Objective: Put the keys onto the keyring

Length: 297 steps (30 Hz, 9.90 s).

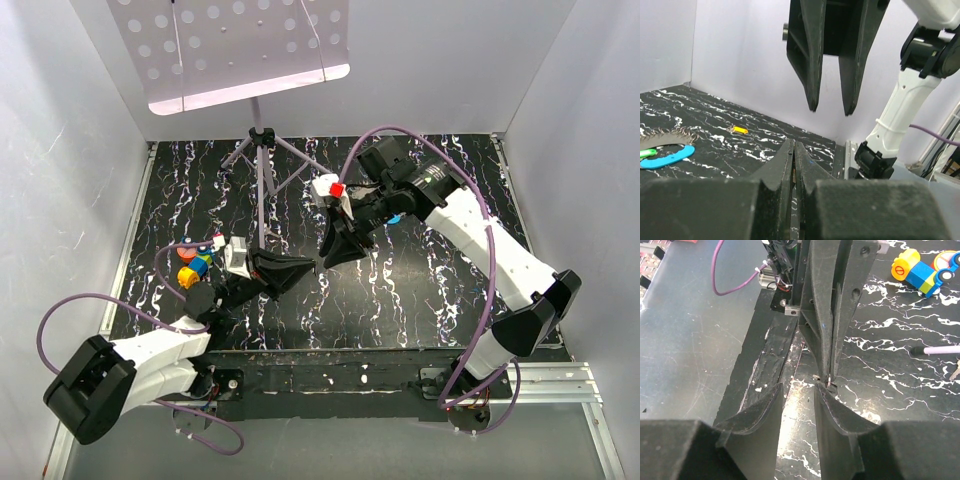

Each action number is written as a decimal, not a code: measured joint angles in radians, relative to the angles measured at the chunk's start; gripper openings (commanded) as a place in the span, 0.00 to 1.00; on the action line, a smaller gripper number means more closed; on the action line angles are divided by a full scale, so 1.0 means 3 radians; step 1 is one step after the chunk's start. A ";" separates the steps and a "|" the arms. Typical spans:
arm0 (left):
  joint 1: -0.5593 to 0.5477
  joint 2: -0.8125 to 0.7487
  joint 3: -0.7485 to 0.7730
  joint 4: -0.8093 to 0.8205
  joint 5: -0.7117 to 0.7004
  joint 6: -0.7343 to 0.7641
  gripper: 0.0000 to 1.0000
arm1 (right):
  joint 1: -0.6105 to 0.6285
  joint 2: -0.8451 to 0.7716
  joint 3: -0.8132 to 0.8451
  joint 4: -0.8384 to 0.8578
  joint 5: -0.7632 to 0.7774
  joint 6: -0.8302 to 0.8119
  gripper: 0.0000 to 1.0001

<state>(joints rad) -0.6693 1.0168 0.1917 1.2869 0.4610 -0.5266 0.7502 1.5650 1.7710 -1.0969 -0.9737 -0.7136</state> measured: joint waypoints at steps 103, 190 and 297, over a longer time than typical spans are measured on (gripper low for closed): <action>0.0389 -0.1773 0.0652 -0.2636 0.0793 0.1082 0.75 | -0.0202 -0.1404 -0.1779 0.1549 0.0216 -0.0511 0.01; 0.0567 -0.0933 0.0716 -0.1948 0.1560 0.0993 0.00 | 0.0425 -0.1480 -0.2953 0.4297 0.0558 0.0842 0.01; 0.0567 -0.1785 0.1062 -0.3857 0.0196 0.1987 0.78 | 0.0429 -0.1008 -0.2036 0.2646 0.0692 0.0467 0.01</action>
<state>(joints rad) -0.4992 0.4812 0.5102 0.1299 0.5198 0.0696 0.8787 1.2625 1.1603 -0.3031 -0.7662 -0.5735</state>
